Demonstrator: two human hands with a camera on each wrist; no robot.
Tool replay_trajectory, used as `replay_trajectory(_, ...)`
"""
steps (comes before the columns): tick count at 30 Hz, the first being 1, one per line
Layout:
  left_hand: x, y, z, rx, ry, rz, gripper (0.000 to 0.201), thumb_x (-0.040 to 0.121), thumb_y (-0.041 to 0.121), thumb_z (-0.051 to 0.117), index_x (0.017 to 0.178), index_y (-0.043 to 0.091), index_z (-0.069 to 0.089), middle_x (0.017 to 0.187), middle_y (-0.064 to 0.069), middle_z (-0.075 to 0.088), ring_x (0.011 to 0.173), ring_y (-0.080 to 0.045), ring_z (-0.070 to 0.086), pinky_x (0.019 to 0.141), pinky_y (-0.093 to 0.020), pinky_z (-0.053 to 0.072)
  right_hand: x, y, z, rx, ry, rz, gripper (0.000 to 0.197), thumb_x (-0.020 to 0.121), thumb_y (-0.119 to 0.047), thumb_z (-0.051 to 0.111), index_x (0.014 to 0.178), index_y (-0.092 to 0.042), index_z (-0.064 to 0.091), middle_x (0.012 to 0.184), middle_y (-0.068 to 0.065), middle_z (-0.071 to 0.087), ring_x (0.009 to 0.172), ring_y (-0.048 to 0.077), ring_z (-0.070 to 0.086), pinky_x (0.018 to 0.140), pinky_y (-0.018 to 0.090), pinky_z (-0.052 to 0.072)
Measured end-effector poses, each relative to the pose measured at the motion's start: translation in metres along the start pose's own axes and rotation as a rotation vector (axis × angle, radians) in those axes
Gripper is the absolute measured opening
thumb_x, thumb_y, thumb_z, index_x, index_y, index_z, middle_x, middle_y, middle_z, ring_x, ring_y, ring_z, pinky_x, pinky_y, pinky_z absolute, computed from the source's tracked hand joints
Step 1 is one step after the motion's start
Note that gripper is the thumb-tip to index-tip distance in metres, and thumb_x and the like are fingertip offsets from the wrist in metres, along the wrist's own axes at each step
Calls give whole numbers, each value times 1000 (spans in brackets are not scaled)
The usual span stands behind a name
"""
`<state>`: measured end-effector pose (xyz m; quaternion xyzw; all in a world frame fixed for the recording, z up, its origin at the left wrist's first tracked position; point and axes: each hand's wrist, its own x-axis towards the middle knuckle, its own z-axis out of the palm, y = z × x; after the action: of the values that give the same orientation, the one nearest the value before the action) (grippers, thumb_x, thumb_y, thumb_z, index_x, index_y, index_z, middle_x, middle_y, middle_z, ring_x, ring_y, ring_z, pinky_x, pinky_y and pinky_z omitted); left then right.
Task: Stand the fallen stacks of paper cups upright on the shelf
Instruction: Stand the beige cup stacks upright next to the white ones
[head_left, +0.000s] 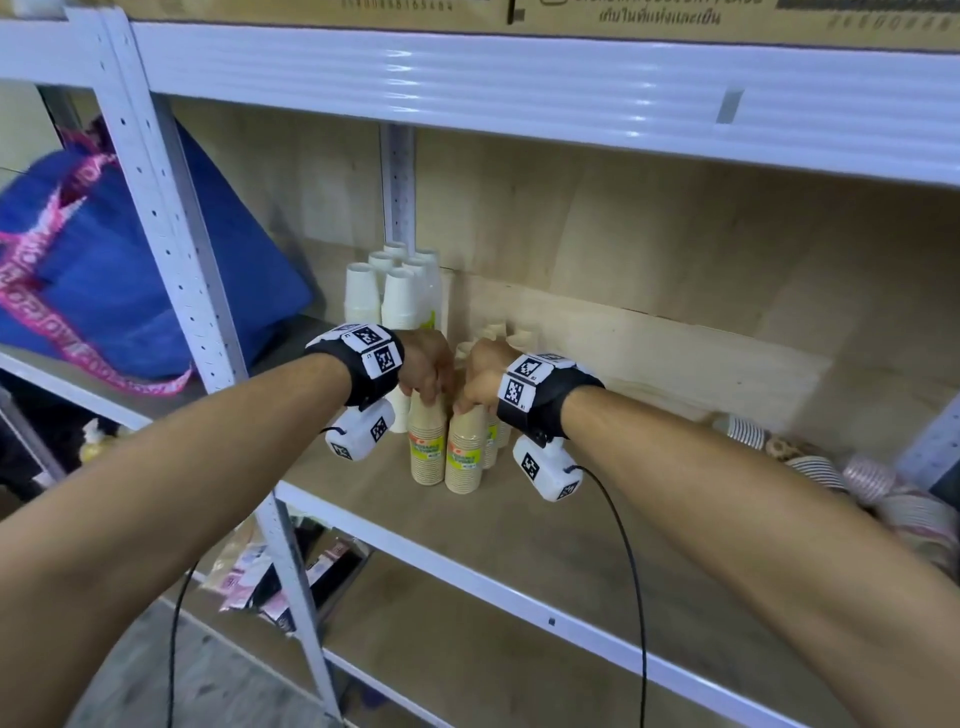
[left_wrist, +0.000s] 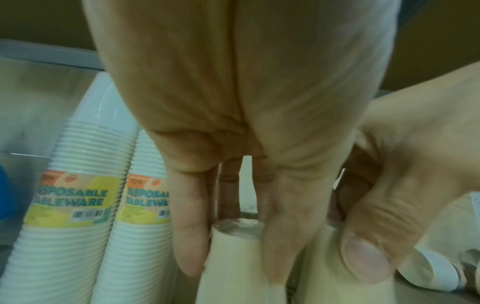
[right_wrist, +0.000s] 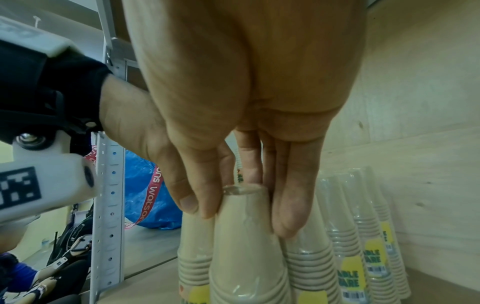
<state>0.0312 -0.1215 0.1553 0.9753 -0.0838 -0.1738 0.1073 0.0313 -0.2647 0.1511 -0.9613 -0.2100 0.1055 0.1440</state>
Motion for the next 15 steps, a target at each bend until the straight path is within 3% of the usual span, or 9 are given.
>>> replay_trajectory(2,1,0,-1,2,-14,15,26,79,3,73,100,19,70,105,-9,67,89,-27,67,68,-28,58,1,-1,0,8,3,-9,36,70,-26,85,93,-4,67,87,10,63,80,25,62,65,28,48)
replay_trajectory(6,4,-2,-9,-12,-34,24,24,79,2,73,97,18,72,94,-4,65,80,-21,65,59,-22,54,4,1,-1,23,8,-5,32,70,-29,84,76,-9,60,73,4,59,74,22,59,55,23,42)
replay_trajectory(9,4,0,-21,-41,-12,19,27,73,-1,73,94,17,73,88,-3,69,79,-22,66,63,-26,55,2,2,-6,29,23,-1,30,73,-28,83,83,-8,63,78,6,62,73,22,59,58,24,44)
replay_trajectory(12,3,8,-38,-52,37,22,32,73,-1,72,99,19,71,89,-4,72,81,-24,69,75,-35,59,-3,8,-18,48,67,18,34,74,-27,81,94,-3,68,83,7,65,69,21,60,60,26,47)
replay_trajectory(15,10,25,-51,-75,92,56,33,77,-1,68,103,18,69,90,-8,74,77,-25,71,65,-31,58,-9,23,-30,52,107,43,34,78,-25,78,101,-2,68,90,8,67,72,21,61,60,25,47)
